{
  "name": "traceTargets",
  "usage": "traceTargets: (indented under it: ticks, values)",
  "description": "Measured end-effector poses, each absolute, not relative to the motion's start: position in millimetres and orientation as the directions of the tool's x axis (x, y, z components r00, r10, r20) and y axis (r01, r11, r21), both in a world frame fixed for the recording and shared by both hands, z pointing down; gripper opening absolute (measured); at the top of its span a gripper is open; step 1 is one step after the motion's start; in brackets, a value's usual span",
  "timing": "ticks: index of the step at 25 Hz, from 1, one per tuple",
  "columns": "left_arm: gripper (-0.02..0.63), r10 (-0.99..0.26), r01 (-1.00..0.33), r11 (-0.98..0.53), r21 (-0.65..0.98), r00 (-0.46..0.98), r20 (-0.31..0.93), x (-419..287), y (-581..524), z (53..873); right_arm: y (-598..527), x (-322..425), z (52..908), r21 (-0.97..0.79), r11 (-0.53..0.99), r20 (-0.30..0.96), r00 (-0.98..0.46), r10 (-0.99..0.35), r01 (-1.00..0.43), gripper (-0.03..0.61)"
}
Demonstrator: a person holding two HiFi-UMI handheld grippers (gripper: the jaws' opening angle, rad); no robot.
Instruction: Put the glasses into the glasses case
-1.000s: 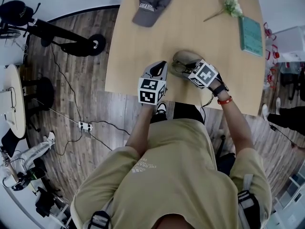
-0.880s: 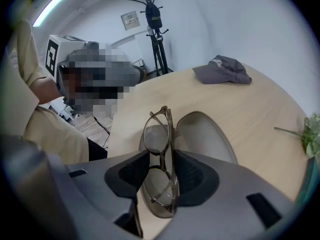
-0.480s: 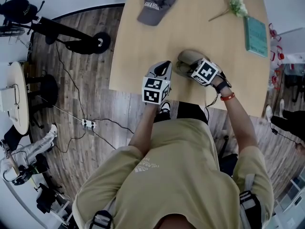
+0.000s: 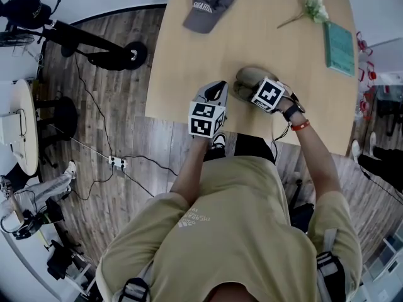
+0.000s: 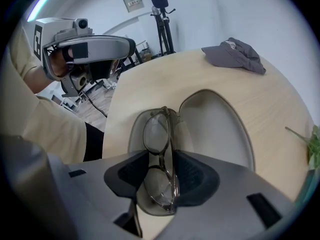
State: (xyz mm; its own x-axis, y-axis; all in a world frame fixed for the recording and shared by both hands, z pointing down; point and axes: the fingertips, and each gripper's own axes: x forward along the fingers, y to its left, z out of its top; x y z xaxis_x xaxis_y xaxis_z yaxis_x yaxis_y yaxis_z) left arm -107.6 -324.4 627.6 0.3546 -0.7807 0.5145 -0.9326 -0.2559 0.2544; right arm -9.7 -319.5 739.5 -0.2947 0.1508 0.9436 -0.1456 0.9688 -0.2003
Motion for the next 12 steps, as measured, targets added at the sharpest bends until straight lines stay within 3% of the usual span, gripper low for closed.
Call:
traceTargets:
  ticks: [12]
  values:
    - [0.03, -0.771, -0.931, -0.257, 0.26, 0.36, 0.525, -111, -313, 629, -314, -9, 743, -0.169, 0.974, 0.958, -0.257, 0.127, -0.149, 0.191]
